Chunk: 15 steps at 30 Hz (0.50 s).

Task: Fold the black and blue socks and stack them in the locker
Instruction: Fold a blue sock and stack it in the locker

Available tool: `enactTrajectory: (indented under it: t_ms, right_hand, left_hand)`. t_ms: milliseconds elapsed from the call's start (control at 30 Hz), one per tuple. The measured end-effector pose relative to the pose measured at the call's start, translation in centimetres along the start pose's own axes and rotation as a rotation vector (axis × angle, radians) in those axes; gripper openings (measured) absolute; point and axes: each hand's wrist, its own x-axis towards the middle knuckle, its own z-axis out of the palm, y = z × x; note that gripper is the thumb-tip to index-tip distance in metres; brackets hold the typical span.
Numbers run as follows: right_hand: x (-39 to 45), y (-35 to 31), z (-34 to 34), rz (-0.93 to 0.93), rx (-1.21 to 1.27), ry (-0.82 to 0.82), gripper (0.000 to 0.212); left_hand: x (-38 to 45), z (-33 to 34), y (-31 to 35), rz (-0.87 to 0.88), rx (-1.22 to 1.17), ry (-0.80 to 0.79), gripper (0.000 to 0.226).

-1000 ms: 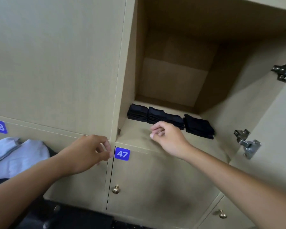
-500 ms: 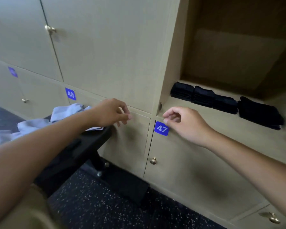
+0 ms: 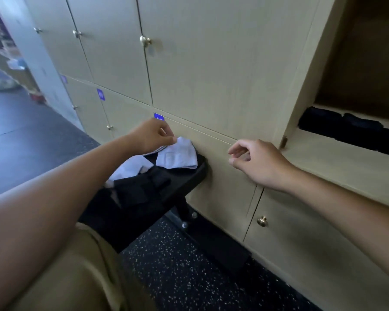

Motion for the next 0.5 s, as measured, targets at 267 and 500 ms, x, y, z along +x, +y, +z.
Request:
enactTrajectory:
  t_ms: [267,500]
  right_hand:
    - [1.6,-1.7,2.5,-0.030,-0.019,-0.040,0.013]
    - [1.5,-0.8,2.9,0.005,-0.020,-0.060,0.012]
  left_hand:
    - [1.4,1.4,-4.6,-0.203,0.032,-0.028,0.043]
    - [2.3,3.8,-4.2,-0.251,0.203,-0.212,0.042]
